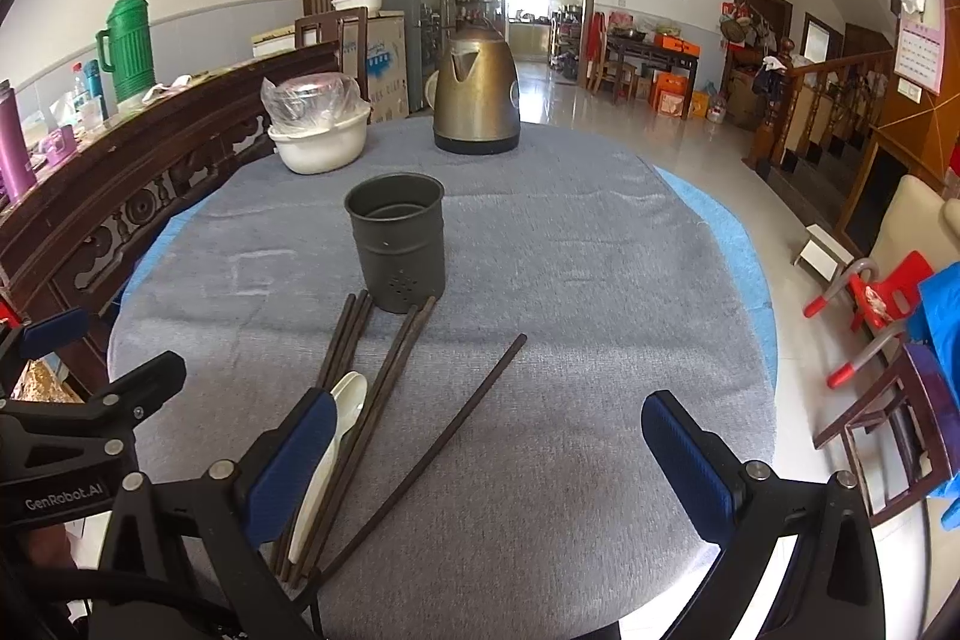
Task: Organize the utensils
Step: 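Move both grippers toward the dark chopsticks lying beside the grey cup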
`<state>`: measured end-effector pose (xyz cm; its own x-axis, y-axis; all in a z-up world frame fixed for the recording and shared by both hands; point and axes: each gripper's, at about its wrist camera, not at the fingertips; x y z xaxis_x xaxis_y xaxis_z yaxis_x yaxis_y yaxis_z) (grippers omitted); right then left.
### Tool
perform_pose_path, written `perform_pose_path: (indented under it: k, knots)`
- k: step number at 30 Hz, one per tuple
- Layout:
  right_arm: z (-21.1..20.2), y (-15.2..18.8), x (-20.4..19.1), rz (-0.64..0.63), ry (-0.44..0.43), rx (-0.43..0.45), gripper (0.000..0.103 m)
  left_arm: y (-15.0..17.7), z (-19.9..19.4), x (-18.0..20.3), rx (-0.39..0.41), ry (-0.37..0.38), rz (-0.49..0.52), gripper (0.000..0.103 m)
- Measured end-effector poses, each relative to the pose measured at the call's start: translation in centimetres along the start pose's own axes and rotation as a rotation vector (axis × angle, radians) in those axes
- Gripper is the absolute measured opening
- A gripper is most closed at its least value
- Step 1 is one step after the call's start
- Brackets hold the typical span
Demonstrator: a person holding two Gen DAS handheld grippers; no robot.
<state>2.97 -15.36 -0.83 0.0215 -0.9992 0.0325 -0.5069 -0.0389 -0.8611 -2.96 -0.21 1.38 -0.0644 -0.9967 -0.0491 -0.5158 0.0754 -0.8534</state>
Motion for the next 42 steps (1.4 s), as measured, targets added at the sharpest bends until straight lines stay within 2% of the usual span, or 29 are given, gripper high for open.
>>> perform_pose_path:
  k: [10, 17, 27, 34, 42]
  knots:
    - [-3.6, 1.1, 0.0, 0.009, 0.004, 0.107, 0.103, 0.5, -3.2, 0.7, 0.035, 0.004, 0.025, 0.103]
    - [-4.8, 1.3, 0.3, 0.006, 0.001, 0.100, 0.103, 0.7, -3.9, 0.6, 0.040, -0.003, 0.024, 0.103]
    - [-4.1, 1.3, 1.1, 0.038, -0.019, 0.071, 0.102, 0.8, -2.7, 0.2, 0.000, -0.044, -0.005, 0.103]
    - [-4.8, 1.7, 1.5, 0.049, -0.037, 0.084, 0.102, 1.4, -2.8, 0.4, -0.016, -0.053, 0.007, 0.103]
    - [-4.4, 2.1, 1.2, 0.057, -0.047, 0.073, 0.102, 1.5, -2.6, -0.2, -0.036, -0.102, 0.004, 0.103]
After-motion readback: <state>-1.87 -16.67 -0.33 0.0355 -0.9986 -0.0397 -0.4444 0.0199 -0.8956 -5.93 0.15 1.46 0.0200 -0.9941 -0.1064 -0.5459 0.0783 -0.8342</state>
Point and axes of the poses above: each gripper's, at about its wrist camera, not at the fingertips, and z roughly the way its jaws point, x to its right, y to its underside, and after that the axes turned 11 degrees about x, right-handed
